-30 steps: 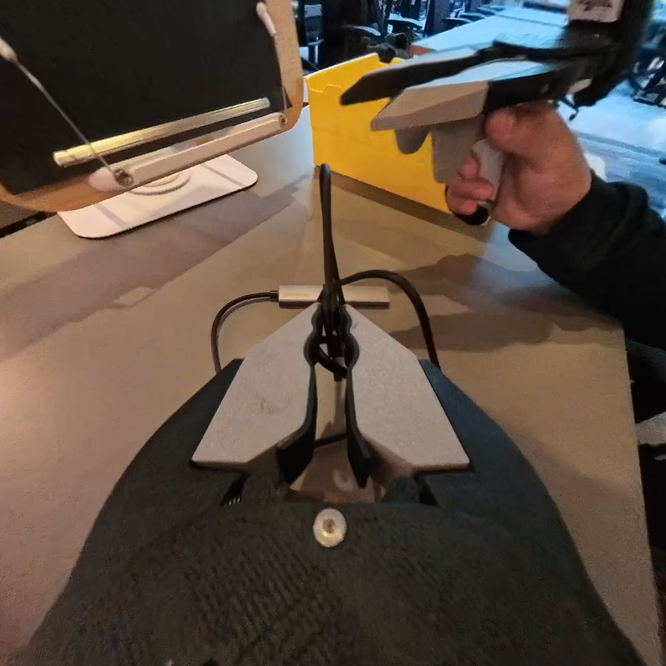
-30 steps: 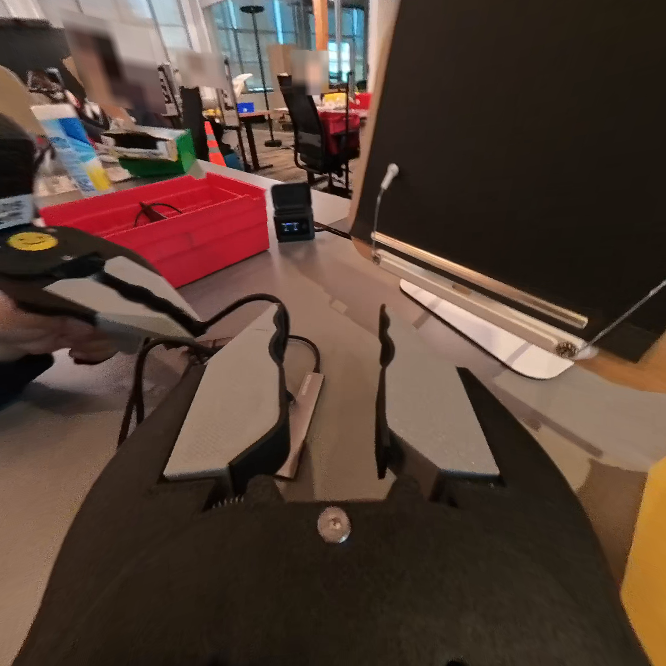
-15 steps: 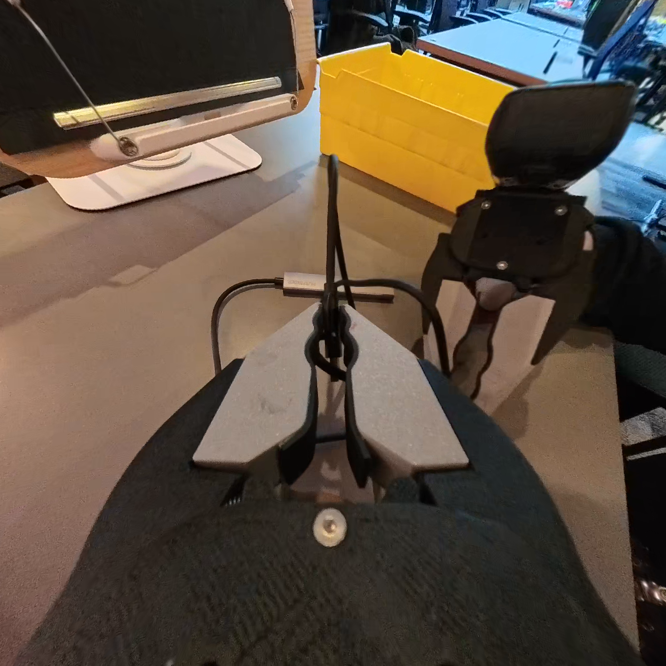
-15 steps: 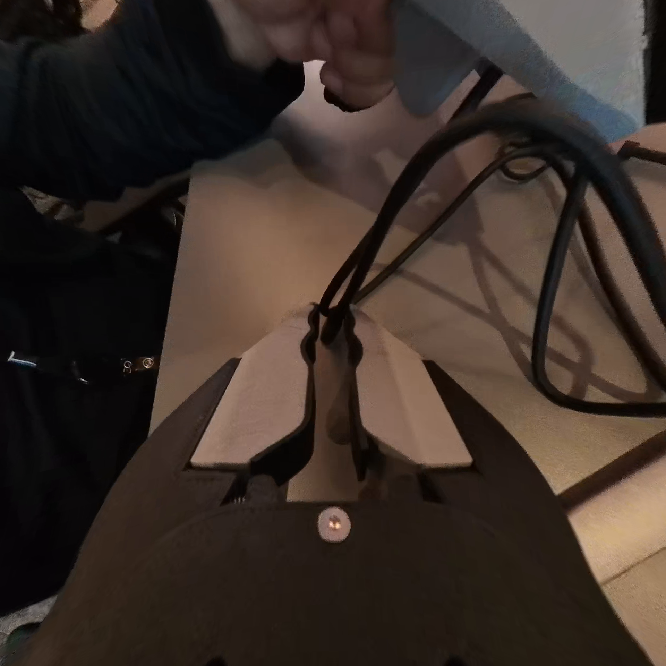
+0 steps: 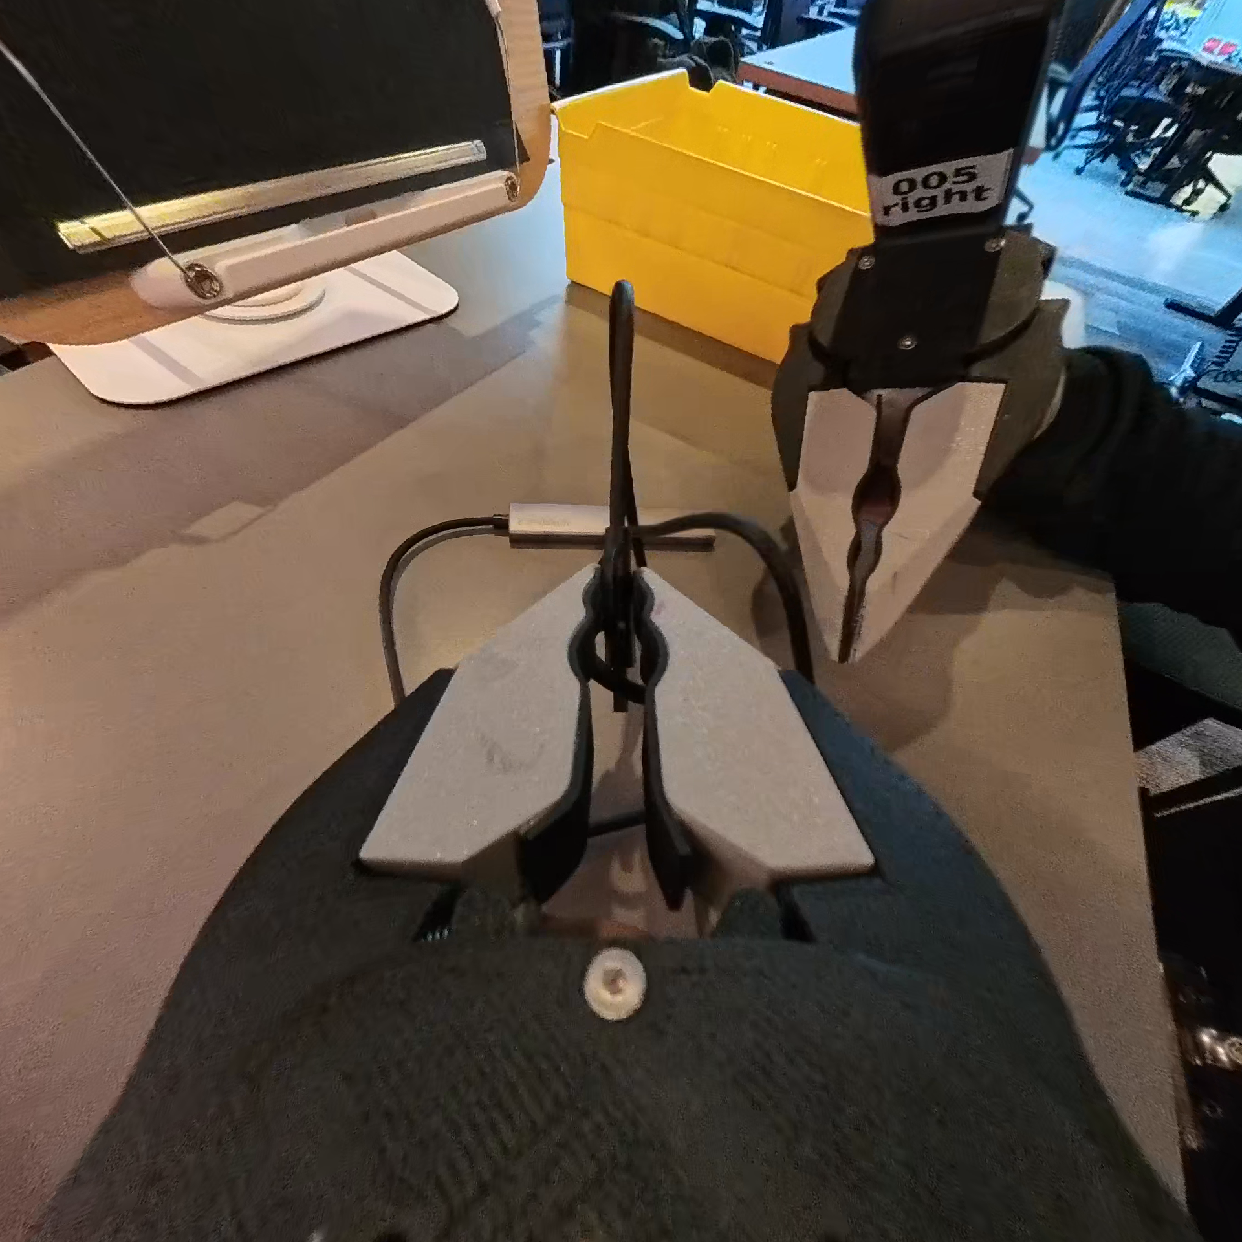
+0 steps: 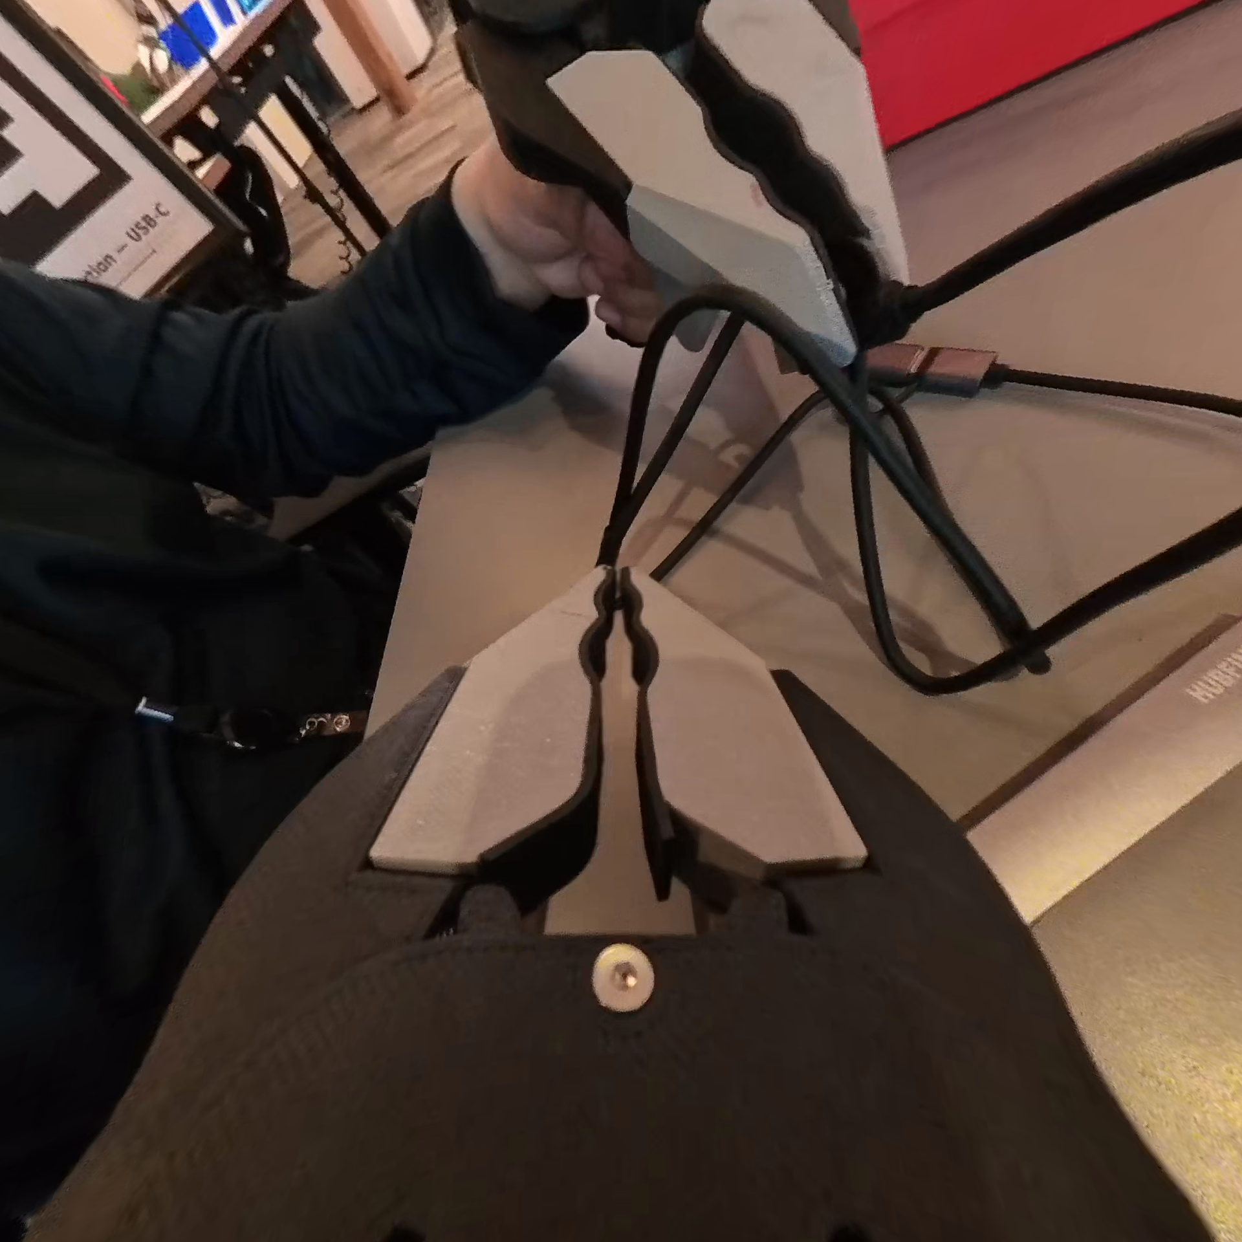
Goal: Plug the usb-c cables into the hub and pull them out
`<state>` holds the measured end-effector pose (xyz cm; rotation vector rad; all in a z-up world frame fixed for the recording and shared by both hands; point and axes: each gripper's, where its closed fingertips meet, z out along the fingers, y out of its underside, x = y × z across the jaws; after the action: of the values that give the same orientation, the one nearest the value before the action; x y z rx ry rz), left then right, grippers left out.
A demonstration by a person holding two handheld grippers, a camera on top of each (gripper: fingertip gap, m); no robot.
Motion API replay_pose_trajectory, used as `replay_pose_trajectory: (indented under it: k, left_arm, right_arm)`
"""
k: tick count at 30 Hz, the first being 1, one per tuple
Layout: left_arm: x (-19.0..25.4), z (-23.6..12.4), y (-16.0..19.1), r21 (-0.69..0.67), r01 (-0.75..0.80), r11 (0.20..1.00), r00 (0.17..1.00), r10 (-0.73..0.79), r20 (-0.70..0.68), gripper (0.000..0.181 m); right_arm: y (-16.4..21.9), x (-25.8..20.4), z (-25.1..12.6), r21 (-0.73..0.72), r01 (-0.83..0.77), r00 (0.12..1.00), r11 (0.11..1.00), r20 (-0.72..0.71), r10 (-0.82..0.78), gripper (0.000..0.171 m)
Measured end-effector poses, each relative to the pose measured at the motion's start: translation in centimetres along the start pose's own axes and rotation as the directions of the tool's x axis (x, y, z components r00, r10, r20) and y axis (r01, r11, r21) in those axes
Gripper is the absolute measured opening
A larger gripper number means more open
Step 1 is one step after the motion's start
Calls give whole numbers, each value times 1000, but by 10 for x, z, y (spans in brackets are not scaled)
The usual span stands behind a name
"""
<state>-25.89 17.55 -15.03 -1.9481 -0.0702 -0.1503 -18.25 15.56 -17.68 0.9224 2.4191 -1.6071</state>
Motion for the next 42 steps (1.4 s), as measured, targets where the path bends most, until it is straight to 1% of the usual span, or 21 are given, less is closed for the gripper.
replay_pose_trajectory:
  k: [2,3,7,12,14,15,19,22,25,27,28,30,31,32,34,36,38,39,40,41,42]
  left_arm:
    - [0,1,1,0,2,1000,1000,-2,6,5]
    - [-1,2,1,-1,6,1000,1000,-6,6,5]
    - [-1,3,2,0,16,1000,1000,-16,13,5]
    - [-2,4,1,-4,29,1000,999,-28,46,5]
    - [-1,4,0,-9,11,1000,998,-10,56,5]
    - [0,5,-1,-11,6,1000,998,-5,58,5]
    - [3,3,-1,-11,1,1000,999,-1,40,5]
    - [4,-3,-22,23,-59,998,997,58,54,5]
    - [9,-5,-81,5,-283,959,951,280,133,5]
    - [24,6,-126,-8,-409,912,906,408,118,5]
    - [30,17,-145,-15,-428,903,899,428,96,5]
    - [33,45,-171,-57,-393,918,917,396,55,5]
    - [29,59,-178,-86,-364,927,927,369,59,6]
    - [21,70,-184,-102,-338,936,934,346,84,15]
    - [5,78,-192,-99,-286,953,946,297,130,50]
    - [1,71,-191,-59,-235,970,964,240,114,61]
    - [-8,55,-176,-82,-225,971,967,233,106,65]
    - [-9,47,-163,-115,-257,960,960,267,81,57]
    - [-2,42,-145,-151,-315,937,947,321,13,47]
    - [9,40,-121,-191,-381,904,924,371,-88,38]
    - [17,42,-94,-242,-431,869,900,397,-177,36]
  right_arm:
    - [-1,4,1,4,-24,1000,1000,-21,24,34]
    - [0,4,3,-3,-29,999,1000,-25,28,36]
    - [-1,0,15,-19,3,999,1000,-37,-3,34]
    - [-23,5,22,75,3,994,997,-107,5,34]
    - [-31,5,25,106,-4,993,994,-115,16,25]
    - [-30,8,27,98,-6,991,995,-132,19,14]
    - [-28,9,24,76,12,989,997,-148,-1,9]
    - [-45,2,-6,168,61,986,984,-163,-34,4]
    - [-77,-26,-48,349,162,983,923,-134,-122,3]
    - [-85,-26,-72,402,239,961,884,-226,-157,1]
    - [-87,-21,-82,415,265,948,870,-279,-155,1]
    - [-87,2,-106,429,290,902,855,-421,-95,1]
    - [-88,15,-122,442,315,854,840,-517,-49,1]
    - [-89,24,-140,454,341,802,823,-597,-3,1]
    - [-85,38,-167,470,364,712,804,-697,85,1]
    - [-72,55,-182,451,335,634,827,-757,156,2]
    - [-62,68,-193,427,311,558,849,-805,200,1]
    - [-59,71,-196,423,304,542,854,-814,210,2]
    - [-59,73,-196,427,295,543,855,-811,218,2]
    - [-59,73,-194,437,285,555,853,-801,225,2]
    - [-59,72,-192,450,276,572,849,-787,231,2]
